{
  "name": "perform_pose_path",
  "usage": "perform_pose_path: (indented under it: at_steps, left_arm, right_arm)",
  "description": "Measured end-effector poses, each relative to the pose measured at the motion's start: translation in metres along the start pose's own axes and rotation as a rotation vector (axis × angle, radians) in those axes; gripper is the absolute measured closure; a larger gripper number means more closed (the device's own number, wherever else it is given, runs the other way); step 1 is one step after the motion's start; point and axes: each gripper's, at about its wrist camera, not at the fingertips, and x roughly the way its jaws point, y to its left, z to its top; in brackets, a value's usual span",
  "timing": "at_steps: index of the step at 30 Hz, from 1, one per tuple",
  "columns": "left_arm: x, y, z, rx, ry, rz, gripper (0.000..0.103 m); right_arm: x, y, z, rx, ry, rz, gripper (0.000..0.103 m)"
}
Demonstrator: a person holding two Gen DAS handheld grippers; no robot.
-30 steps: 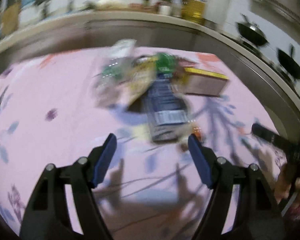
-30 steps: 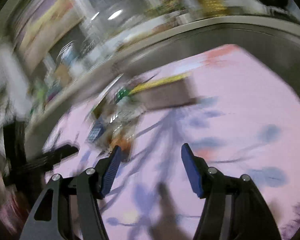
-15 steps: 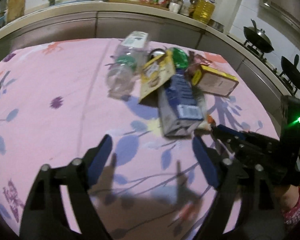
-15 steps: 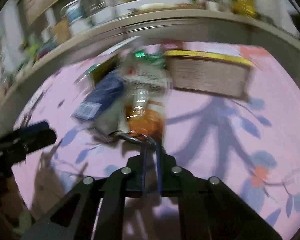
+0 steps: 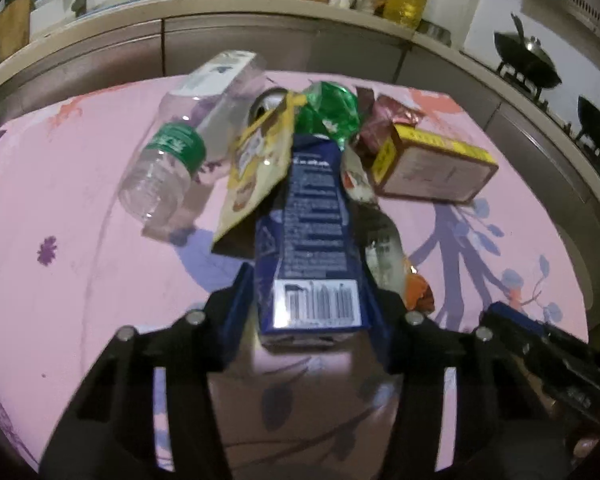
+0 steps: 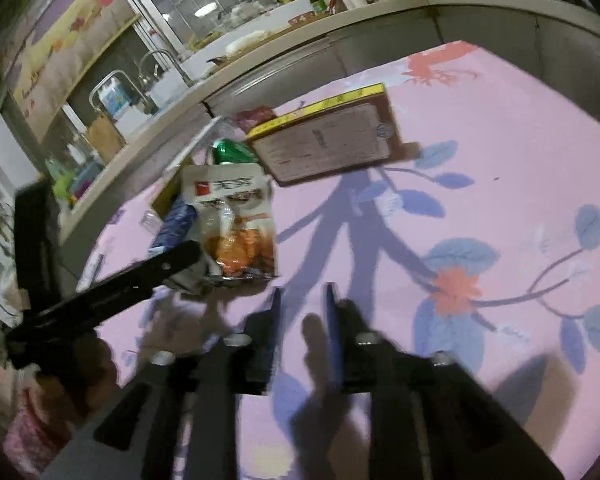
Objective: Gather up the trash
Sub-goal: 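Grasp the snack bag with the right gripper while the left gripper holds the carton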
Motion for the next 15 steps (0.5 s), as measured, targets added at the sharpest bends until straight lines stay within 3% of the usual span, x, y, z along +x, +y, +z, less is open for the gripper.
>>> perform_pose_path:
  at_steps: [2,15]
  left_arm:
    - [-0.003,0.002,-0.004,0.013,-0.009,0.019,0.054]
    - [-0.061,0.037,-0.075,0.019,-0.015,0.008,0.053]
  right_arm:
    - [0.0,0.004,0.002,0.017,-0.011,0.026,0.044]
    - [0.029,0.048,0.014,-0.139,0.017,-0.015,0.044]
